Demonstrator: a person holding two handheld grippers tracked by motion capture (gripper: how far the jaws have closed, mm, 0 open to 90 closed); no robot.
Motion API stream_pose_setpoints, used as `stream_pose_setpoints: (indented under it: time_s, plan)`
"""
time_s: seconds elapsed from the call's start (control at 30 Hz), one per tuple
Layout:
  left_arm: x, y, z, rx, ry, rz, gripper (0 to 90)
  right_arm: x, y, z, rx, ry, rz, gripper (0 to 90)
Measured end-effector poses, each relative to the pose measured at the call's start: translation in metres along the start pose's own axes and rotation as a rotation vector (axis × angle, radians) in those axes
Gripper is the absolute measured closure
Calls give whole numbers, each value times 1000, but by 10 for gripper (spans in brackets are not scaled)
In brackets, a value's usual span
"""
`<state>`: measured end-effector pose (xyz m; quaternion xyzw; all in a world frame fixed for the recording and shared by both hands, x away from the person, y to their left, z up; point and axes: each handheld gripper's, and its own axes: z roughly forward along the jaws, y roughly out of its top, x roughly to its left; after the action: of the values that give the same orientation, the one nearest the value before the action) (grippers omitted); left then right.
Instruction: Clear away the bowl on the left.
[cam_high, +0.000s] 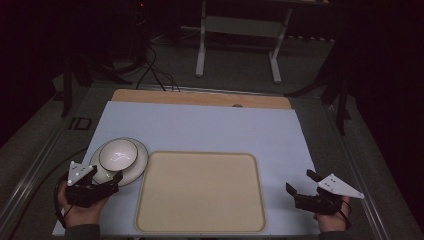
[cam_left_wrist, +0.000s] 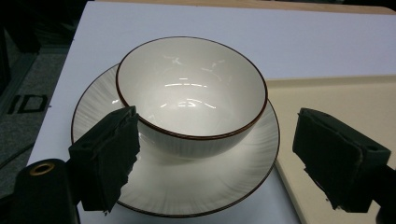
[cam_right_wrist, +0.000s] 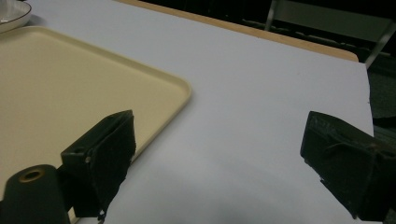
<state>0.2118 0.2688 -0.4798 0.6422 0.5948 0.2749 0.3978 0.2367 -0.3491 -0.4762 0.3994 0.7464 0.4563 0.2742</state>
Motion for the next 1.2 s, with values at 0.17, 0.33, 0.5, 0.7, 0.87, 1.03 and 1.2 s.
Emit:
stream_pose_setpoints:
  time_s: [0.17,0.33,0.5,0.7,0.87,1.03,1.2]
  plan:
    - [0,0,-1,-3,-2,0,156,-1,0,-1,-8,-4,4,101]
    - [1,-2,-2,-1,0,-8,156,-1,1,1,-7,-6,13,101]
    - [2,-1,-1,-1,4,-7,155,-2,1,1,-7,-6,10,101]
    - [1,-1,-1,0,5,-8,155,-2,1,0,-10,-12,13,101]
    - [4,-2,-2,-5,11,-23,155,-1,1,0,-10,-13,14,101]
    - [4,-2,-2,-4,15,-24,155,-1,1,-1,-9,-18,14,101]
    - [7,-1,0,-2,25,-40,155,-2,0,0,-6,-22,12,101]
